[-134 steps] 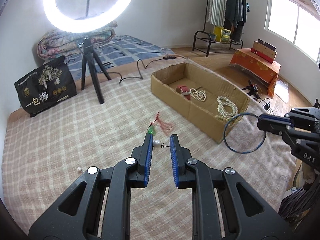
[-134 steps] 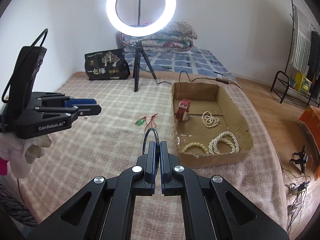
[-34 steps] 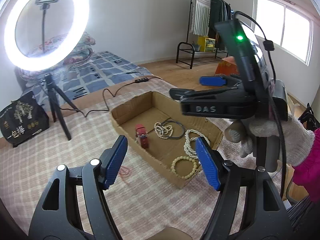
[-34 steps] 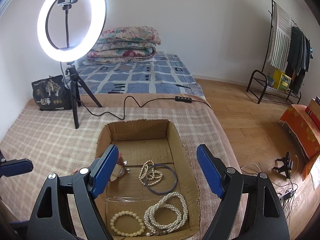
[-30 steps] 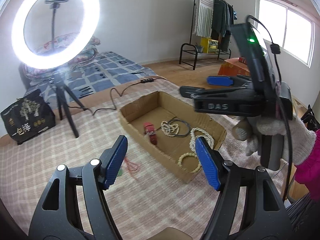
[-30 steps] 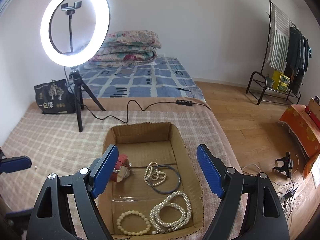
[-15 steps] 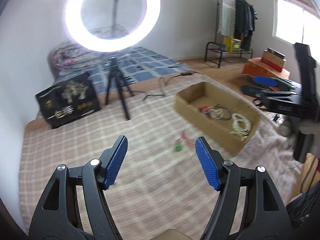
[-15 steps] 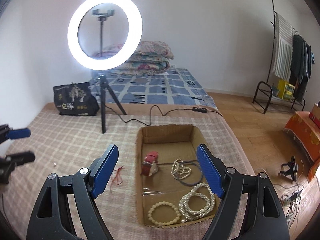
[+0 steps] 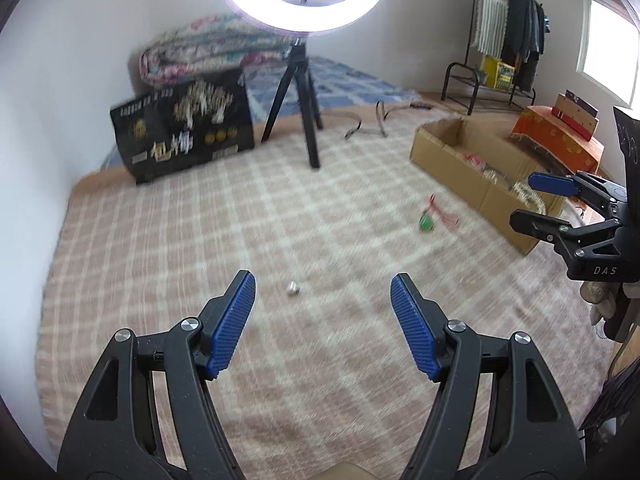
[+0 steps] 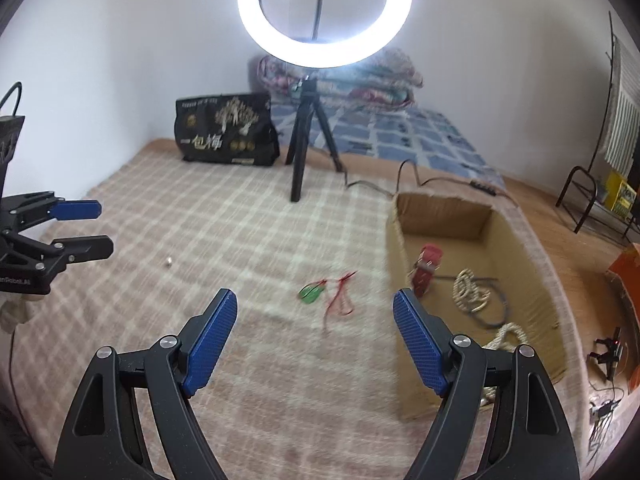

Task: Organize jewelry
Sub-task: 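Move the left tool to the other pearl earring while the right tool approaches the jade pendant, then close the left tool on the pearl earring while the right tool grasps the green jade pendant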

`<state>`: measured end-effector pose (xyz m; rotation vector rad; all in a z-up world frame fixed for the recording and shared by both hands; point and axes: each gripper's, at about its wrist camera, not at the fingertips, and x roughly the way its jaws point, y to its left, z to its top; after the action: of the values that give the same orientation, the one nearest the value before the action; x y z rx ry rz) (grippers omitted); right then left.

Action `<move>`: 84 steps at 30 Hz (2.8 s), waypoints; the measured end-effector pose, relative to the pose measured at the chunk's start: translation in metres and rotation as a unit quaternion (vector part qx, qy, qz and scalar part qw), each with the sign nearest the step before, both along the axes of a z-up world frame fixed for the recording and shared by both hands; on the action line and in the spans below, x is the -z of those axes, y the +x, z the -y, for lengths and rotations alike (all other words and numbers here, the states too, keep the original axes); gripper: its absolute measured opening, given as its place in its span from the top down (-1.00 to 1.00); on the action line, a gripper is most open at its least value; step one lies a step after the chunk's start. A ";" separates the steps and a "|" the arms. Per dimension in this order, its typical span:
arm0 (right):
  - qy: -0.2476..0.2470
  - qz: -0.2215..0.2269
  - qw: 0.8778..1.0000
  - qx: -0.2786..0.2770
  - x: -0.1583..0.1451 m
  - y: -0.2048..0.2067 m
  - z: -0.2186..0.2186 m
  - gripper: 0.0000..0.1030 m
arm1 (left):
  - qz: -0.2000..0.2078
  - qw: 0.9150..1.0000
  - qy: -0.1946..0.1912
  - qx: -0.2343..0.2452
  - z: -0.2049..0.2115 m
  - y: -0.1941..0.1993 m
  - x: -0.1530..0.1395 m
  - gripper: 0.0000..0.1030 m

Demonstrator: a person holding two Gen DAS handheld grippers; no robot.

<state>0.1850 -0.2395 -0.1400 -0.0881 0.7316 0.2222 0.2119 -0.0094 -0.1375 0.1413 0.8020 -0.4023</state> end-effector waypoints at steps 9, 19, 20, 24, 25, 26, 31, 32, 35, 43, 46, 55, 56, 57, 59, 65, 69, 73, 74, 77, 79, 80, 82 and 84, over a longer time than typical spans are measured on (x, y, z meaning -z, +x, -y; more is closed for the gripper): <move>-0.025 -0.053 0.998 0.028 0.046 0.019 -0.017 -0.56 | -0.066 0.997 -0.012 -0.032 -0.021 0.029 0.042 -0.40; -0.004 -0.087 0.993 0.080 0.071 0.038 -0.012 -0.56 | -0.093 0.995 -0.021 -0.018 -0.018 0.053 0.067 -0.29; -0.004 -0.088 0.993 0.081 0.073 0.039 -0.012 -0.56 | -0.092 0.996 -0.013 -0.012 -0.016 0.054 0.069 -0.21; 0.001 -0.100 0.991 0.084 0.079 0.046 -0.013 -0.56 | -0.089 0.996 0.002 0.004 -0.011 0.063 0.077 -0.13; 0.001 -0.100 0.991 0.085 0.080 0.048 -0.013 -0.56 | -0.089 0.996 0.005 0.010 -0.010 0.065 0.078 -0.13; 0.000 -0.100 0.991 0.088 0.080 0.050 -0.012 -0.56 | -0.087 0.996 0.008 0.014 -0.009 0.067 0.079 -0.13; -0.001 -0.102 0.991 0.092 0.082 0.061 -0.013 -0.55 | -0.083 0.996 0.006 0.031 -0.009 0.072 0.084 0.01; -0.002 -0.102 0.991 0.093 0.082 0.064 -0.014 -0.52 | -0.082 0.996 0.005 0.034 -0.010 0.073 0.085 0.01; 0.003 -0.104 0.991 0.089 0.084 0.071 -0.016 -0.41 | -0.079 0.996 0.001 0.041 -0.010 0.074 0.086 0.01; 0.014 -0.105 0.991 0.079 0.087 0.091 -0.018 -0.13 | -0.076 0.996 -0.006 0.054 -0.009 0.076 0.088 0.02; 0.009 -0.103 0.992 0.067 0.088 0.094 -0.022 0.07 | -0.074 0.995 -0.007 0.060 -0.008 0.077 0.089 0.10; 0.002 -0.095 0.994 0.044 0.087 0.091 -0.030 0.49 | -0.070 0.995 -0.005 0.067 -0.004 0.077 0.090 0.22; 0.001 -0.095 0.995 0.043 0.087 0.090 -0.030 0.54 | -0.069 0.995 -0.004 0.067 -0.004 0.077 0.090 0.27; 0.002 -0.095 0.995 0.041 0.087 0.090 -0.030 0.57 | -0.068 0.995 -0.002 0.068 -0.003 0.076 0.090 0.33; 0.000 -0.094 0.995 0.040 0.086 0.090 -0.031 0.68 | -0.065 0.995 0.000 0.072 -0.002 0.076 0.091 0.42; -0.002 -0.093 0.995 0.040 0.087 0.089 -0.032 0.69 | -0.061 0.995 0.003 0.076 0.000 0.074 0.091 0.66; -0.004 -0.090 0.995 0.040 0.087 0.089 -0.032 0.69 | -0.064 0.995 -0.001 0.073 -0.001 0.074 0.091 0.66; 0.002 -0.087 0.995 0.041 0.084 0.087 -0.030 0.70 | -0.063 0.996 0.001 0.069 -0.001 0.073 0.089 0.66; 0.005 -0.086 0.995 0.041 0.084 0.086 -0.028 0.70 | -0.063 0.996 0.001 0.068 -0.002 0.072 0.088 0.66; 0.008 -0.085 0.996 0.041 0.082 0.083 -0.027 0.70 | -0.064 0.996 0.000 0.065 -0.002 0.071 0.087 0.66; 0.010 -0.085 0.996 0.040 0.079 0.081 -0.027 0.70 | -0.064 0.996 0.001 0.065 -0.002 0.070 0.084 0.66; 0.012 -0.084 0.996 0.040 0.078 0.080 -0.027 0.70 | -0.063 0.996 0.001 0.065 -0.001 0.069 0.083 0.66; 0.013 -0.082 0.996 0.038 0.074 0.077 -0.027 0.70 | -0.059 0.996 0.004 0.067 0.001 0.066 0.079 0.66; 0.010 -0.078 0.996 0.035 0.070 0.073 -0.027 0.70 | -0.054 0.996 0.007 0.069 0.003 0.062 0.073 0.66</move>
<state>0.2578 -0.2128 -0.2099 -0.0255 0.8864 0.1719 0.2741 -0.0125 -0.2107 0.1899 0.9041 -0.5390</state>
